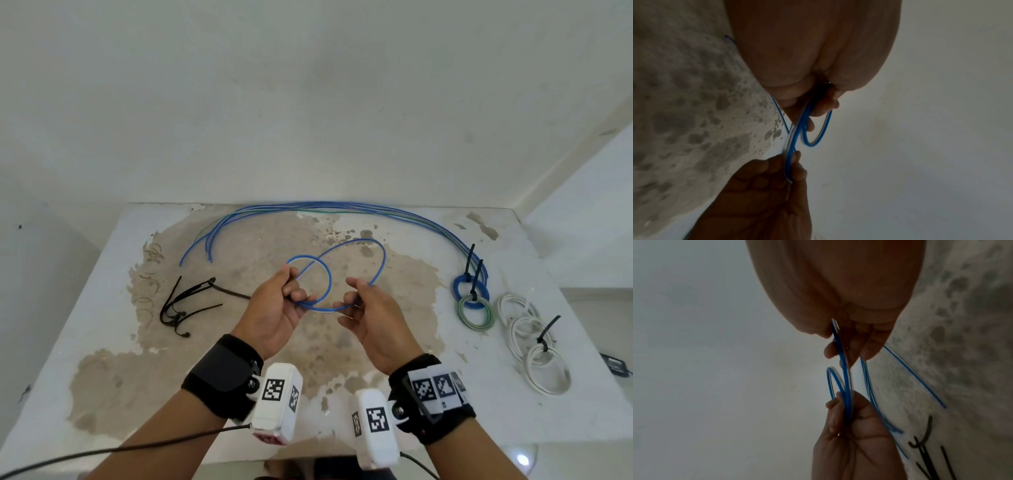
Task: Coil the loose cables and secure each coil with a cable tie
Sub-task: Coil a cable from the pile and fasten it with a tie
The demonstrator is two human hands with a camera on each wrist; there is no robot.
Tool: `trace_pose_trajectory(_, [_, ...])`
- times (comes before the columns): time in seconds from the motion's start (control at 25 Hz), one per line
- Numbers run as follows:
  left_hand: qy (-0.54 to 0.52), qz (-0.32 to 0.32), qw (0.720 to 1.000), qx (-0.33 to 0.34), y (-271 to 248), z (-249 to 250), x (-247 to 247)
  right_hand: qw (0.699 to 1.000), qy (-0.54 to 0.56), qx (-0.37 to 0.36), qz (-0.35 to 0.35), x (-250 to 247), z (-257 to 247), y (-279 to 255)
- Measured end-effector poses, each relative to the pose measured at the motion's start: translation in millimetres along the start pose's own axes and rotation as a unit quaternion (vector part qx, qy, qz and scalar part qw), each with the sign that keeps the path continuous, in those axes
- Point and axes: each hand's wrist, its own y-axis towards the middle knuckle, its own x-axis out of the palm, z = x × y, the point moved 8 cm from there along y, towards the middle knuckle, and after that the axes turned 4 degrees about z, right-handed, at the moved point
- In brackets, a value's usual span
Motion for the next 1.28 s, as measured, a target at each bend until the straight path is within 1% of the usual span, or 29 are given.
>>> trace_pose_trajectory(0.12, [0.032,-0.022,0.999,-0.024,1,-6,15,0.991,-0.128,-0.026,-0.040,-6,-17,6])
trace_pose_trajectory(0.2, [0.092,-0.032,0.995,-0.026,0,-10,27,0.978,-0.189,-0.047,-0.079,-9,-30,10])
trace_pose_trajectory(0.28, [0.168,-0.038,0.985,-0.020,2,-15,38,0.964,-0.234,-0.060,-0.110,-15,-42,12])
trace_pose_trajectory(0.36, [0.213,-0.042,0.976,-0.011,3,-19,51,0.954,-0.261,-0.074,-0.124,-23,-54,11])
trace_pose_trajectory(0.44, [0.229,-0.048,0.972,-0.003,4,-20,64,0.947,-0.273,-0.086,-0.144,-31,-65,11])
trace_pose_trajectory(0.6, [0.294,-0.064,0.954,-0.010,3,-27,84,0.920,-0.320,-0.093,-0.207,-38,-78,13])
trace_pose_trajectory(0.76, [0.348,-0.064,0.935,-0.016,1,-30,93,0.897,-0.351,-0.077,-0.259,-40,-80,14])
trace_pose_trajectory(0.88, [0.374,-0.053,0.926,-0.026,0,-29,95,0.866,-0.382,-0.031,-0.320,-37,-75,12])
trace_pose_trajectory(0.92, [0.381,-0.052,0.923,-0.033,0,-30,95,0.859,-0.392,-0.020,-0.327,-37,-74,14])
trace_pose_trajectory(0.96, [0.389,-0.053,0.919,-0.037,1,-31,95,0.860,-0.395,-0.017,-0.322,-36,-75,17])
trace_pose_trajectory(1.04, [0.393,-0.052,0.917,-0.044,4,-33,97,0.868,-0.399,-0.043,-0.292,-35,-80,24])
trace_pose_trajectory(1.08, [0.385,-0.048,0.920,-0.050,6,-35,98,0.865,-0.412,-0.063,-0.280,-34,-81,27])
trace_pose_trajectory(1.2, [0.360,-0.024,0.931,-0.061,10,-36,102,0.837,-0.455,-0.097,-0.286,-29,-79,29])
trace_pose_trajectory(1.28, [0.381,-0.003,0.923,-0.058,13,-36,104,0.817,-0.479,-0.103,-0.304,-28,-79,29])
